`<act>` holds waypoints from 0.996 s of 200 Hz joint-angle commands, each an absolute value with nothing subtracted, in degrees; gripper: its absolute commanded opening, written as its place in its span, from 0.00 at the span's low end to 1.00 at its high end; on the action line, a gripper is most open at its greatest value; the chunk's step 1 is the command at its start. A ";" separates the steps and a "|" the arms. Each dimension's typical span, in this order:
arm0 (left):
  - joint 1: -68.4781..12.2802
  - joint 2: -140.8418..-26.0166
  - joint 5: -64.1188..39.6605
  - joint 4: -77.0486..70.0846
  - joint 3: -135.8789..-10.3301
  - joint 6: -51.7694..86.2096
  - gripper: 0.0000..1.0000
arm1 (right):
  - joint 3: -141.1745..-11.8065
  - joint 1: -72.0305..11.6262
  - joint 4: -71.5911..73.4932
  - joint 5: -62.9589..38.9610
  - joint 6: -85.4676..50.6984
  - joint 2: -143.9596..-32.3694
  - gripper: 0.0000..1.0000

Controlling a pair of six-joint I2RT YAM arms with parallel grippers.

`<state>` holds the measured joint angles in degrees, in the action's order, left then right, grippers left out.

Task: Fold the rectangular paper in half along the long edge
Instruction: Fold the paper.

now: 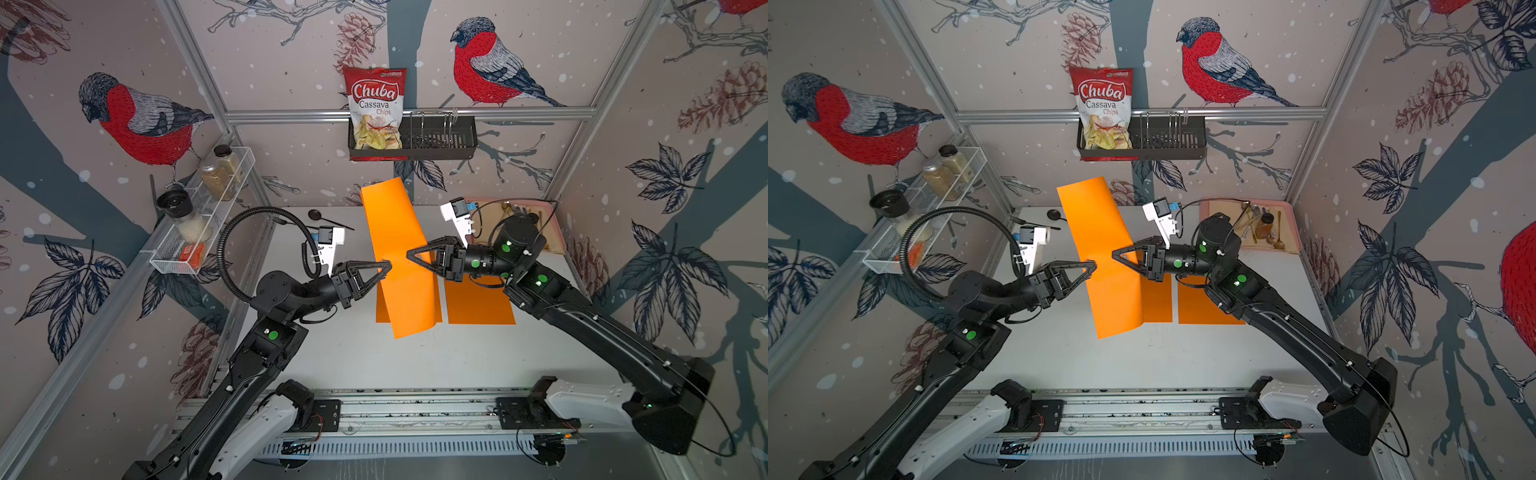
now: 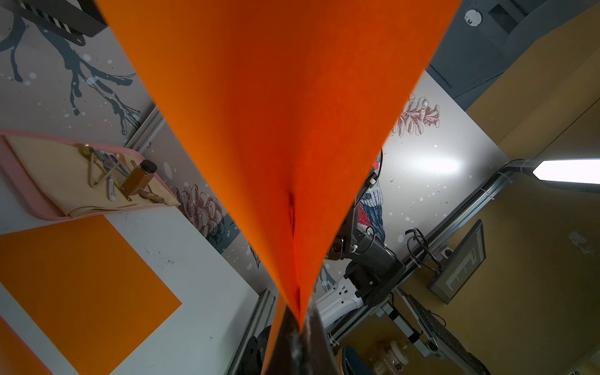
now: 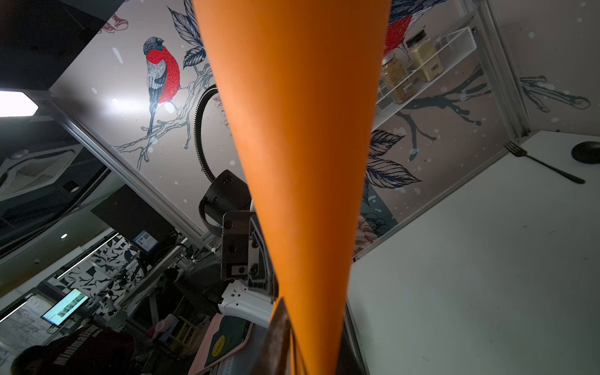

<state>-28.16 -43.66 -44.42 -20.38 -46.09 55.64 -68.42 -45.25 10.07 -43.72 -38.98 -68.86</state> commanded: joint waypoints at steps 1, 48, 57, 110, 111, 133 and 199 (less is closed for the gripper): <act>-28.12 -43.51 -44.49 -22.24 -46.35 55.72 0.00 | -68.21 -45.04 12.65 -44.08 -39.59 -68.34 0.04; -28.12 -43.40 -44.54 -22.14 -46.32 55.83 0.00 | -68.19 -44.41 13.27 -44.79 -39.94 -67.80 0.10; -28.12 -43.45 -44.64 -22.14 -46.35 55.81 0.00 | -68.15 -44.15 13.22 -45.15 -39.99 -67.83 0.18; -28.12 -43.18 -44.56 -22.19 -46.26 55.81 0.00 | -67.16 -42.59 14.68 -47.26 -40.92 -66.71 0.00; -28.12 -43.17 -44.60 -22.21 -46.25 55.85 0.00 | -67.16 -42.57 14.68 -47.27 -40.92 -66.62 0.00; -28.12 -43.20 -44.65 -22.49 -46.30 55.90 0.00 | -67.41 -41.99 13.99 -48.36 -40.96 -66.87 0.25; -28.12 -43.32 -44.69 -22.67 -46.46 55.99 0.00 | -67.65 -41.09 11.74 -50.40 -38.70 -65.21 0.14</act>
<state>-28.23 -43.35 -44.77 -20.38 -46.11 55.66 -67.13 -41.39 11.70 -48.42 -40.36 -65.80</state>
